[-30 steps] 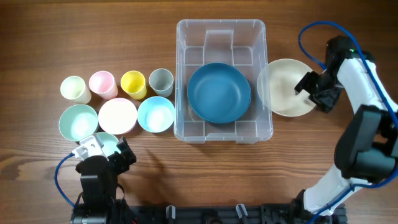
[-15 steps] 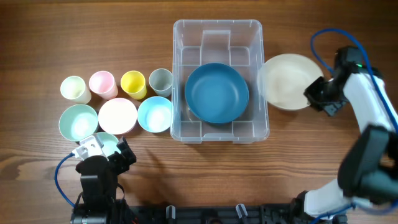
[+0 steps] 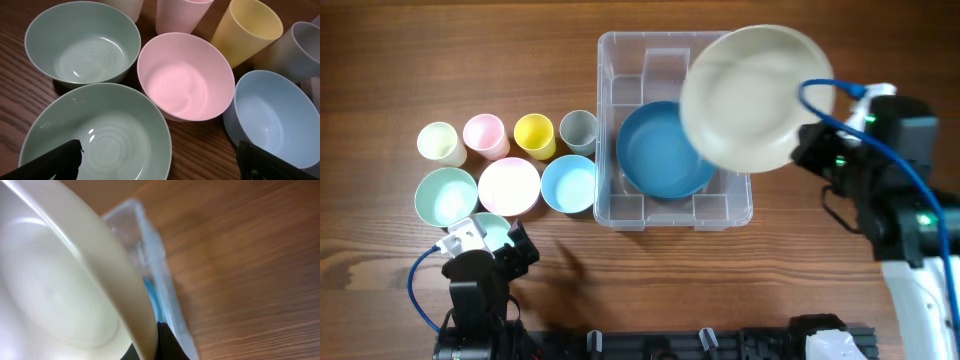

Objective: Pack container
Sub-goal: 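Lift the cream bowl with the right gripper and lower it into the container, then release the cream bowl and retract the right gripper to the right side, then reach the left gripper to the green bowl and grasp its rim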

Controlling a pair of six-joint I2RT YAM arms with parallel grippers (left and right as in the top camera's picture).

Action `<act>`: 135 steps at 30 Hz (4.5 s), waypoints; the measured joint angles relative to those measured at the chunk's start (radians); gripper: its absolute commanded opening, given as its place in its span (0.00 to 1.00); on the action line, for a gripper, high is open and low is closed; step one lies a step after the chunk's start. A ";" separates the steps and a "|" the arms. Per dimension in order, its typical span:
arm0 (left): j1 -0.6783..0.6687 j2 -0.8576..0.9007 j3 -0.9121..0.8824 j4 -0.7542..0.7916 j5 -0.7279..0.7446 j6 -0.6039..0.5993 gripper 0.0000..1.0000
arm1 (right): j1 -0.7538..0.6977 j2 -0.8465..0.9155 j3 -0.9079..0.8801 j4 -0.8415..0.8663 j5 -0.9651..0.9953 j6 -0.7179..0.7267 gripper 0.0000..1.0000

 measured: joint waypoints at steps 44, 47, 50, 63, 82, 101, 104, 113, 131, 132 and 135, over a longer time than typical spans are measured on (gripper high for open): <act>0.000 0.000 0.000 0.000 0.000 0.000 1.00 | 0.567 0.591 0.016 0.059 -0.238 -0.475 0.08; 0.000 0.000 0.000 0.000 0.000 0.000 1.00 | 0.569 0.645 0.016 0.068 -0.234 -0.482 0.07; 0.000 0.000 0.000 0.000 0.000 0.000 1.00 | 0.569 0.697 0.016 0.095 -0.206 -0.480 0.04; 0.000 0.000 0.000 0.000 0.000 0.000 1.00 | 0.529 0.740 0.016 0.363 0.120 -0.358 0.05; 0.000 0.000 0.000 0.000 0.000 0.000 1.00 | 0.398 0.282 0.107 0.175 0.211 -0.182 0.74; 0.000 0.000 -0.001 0.014 -0.057 0.000 1.00 | -0.370 0.090 0.113 -0.005 0.180 0.133 0.99; 0.000 0.000 -0.001 0.060 -0.034 -0.013 1.00 | -0.374 0.144 0.113 -0.017 0.163 0.140 0.99; 0.000 0.001 0.000 0.248 0.244 -0.110 1.00 | -0.374 0.290 0.113 -0.037 0.139 0.148 1.00; 0.100 0.914 0.928 -0.169 0.257 -0.077 1.00 | -0.374 0.377 0.113 -0.033 0.132 0.148 1.00; 0.100 0.926 0.935 -0.176 0.261 -0.071 1.00 | -0.374 0.377 0.113 -0.034 0.132 0.148 1.00; 0.127 0.959 0.943 -0.245 0.208 -0.120 1.00 | -0.374 0.377 0.113 -0.033 0.132 0.148 1.00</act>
